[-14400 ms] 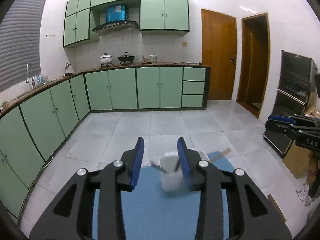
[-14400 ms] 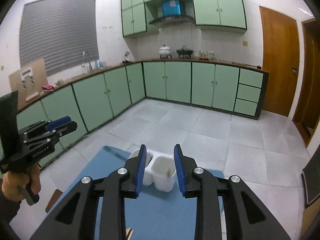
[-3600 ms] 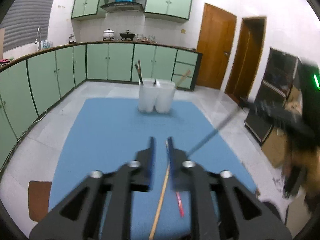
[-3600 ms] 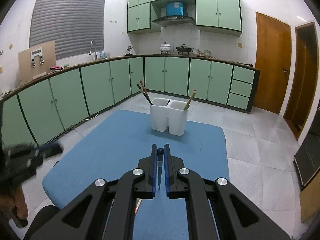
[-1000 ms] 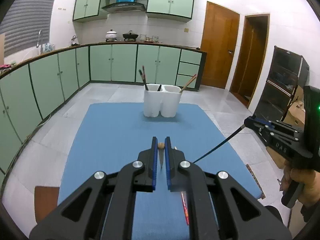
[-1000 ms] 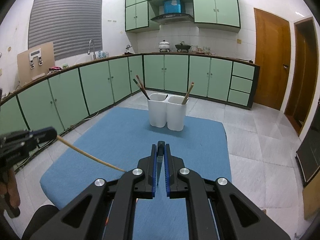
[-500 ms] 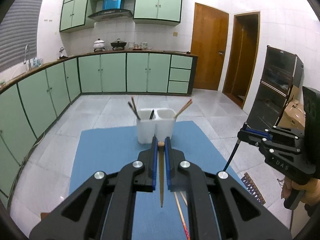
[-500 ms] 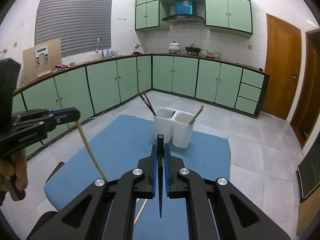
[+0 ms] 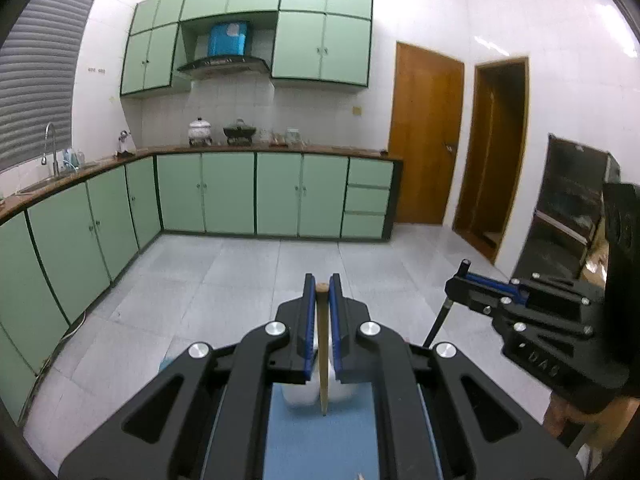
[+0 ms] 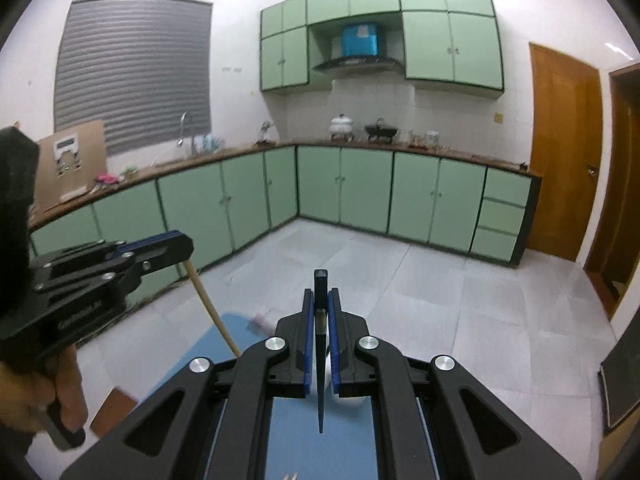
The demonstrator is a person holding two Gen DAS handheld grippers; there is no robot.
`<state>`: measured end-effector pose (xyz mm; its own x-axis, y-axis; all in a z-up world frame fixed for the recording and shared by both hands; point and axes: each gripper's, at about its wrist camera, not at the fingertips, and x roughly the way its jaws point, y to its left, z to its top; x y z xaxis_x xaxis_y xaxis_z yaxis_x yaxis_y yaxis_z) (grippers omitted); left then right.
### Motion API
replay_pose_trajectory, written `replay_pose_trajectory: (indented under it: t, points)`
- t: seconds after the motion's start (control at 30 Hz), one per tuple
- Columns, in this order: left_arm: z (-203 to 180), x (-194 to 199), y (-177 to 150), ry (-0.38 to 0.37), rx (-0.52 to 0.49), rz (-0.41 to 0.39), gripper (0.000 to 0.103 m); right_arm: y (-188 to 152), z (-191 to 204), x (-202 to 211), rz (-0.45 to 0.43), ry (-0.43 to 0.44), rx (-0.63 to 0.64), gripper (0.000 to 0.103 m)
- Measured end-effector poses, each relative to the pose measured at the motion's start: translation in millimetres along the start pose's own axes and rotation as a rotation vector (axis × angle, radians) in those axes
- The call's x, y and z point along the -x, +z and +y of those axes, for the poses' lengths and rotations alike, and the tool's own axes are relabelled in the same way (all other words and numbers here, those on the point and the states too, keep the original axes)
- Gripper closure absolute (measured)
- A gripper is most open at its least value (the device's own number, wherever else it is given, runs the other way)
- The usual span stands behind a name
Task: Organize utensils
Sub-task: 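Carry the wooden chopstick into the holder with left while right lowers the black chopstick in, then open both grippers to release the chopsticks in the holder, then move both open grippers down to the two red-patterned chopsticks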
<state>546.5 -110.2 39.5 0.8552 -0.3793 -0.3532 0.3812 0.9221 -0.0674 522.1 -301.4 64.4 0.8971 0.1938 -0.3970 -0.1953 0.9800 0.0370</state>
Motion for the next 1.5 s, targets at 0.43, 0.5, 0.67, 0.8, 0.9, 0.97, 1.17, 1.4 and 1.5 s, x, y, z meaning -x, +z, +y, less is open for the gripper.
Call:
replay_pose_trajectory:
  t: [0.43, 0.5, 0.67, 0.8, 0.9, 0.97, 1.17, 1.4, 1.5]
  points:
    - [15.8, -135.2, -30.0, 0.061, -0.010, 0.072, 0.097, -22.8, -32.3, -123.0, 0.034, -0.092, 0.009, 0.096]
    - [19.9, -142.0, -43.8, 0.067, -0.015, 0.098, 0.096, -37.3, -34.5, -130.0, 0.065, -0.082, 0.001, 0.095]
    - [19.4, -111.4, -60.0, 0.059, -0.040, 0.090, 0.085, -50.5, -35.4, -97.3, 0.029, -0.070, -0.006, 0.087]
    - [13.2, -47.7, -67.8, 0.050, -0.055, 0.035, 0.067, -61.4, -34.6, -28.8, -0.048, -0.058, -0.033, 0.084]
    - [2.1, 9.5, -95.8, 0.046, -0.075, 0.015, 0.060, -93.7, -22.5, 25.8, -0.088, -0.055, -0.035, 0.082]
    - [-7.3, 48.9, -127.7, 0.054, -0.104, 0.001, 0.057, -126.1, -12.3, 55.5, -0.086, -0.045, -0.052, 0.080]
    - [-28.7, 127.8, -241.0, 0.046, -0.031, 0.072, 0.049, -251.2, 34.1, 121.8, -0.028, -0.078, -0.060, 0.079]
    - [-39.3, 174.0, -341.9, 0.084, 0.045, 0.168, 0.045, -364.6, 86.3, 146.8, 0.101, -0.052, -0.121, 0.080]
    - [-36.8, 185.2, -361.8, 0.110, 0.052, 0.179, 0.045, -391.2, 102.9, 145.3, 0.136, -0.045, -0.119, 0.080]
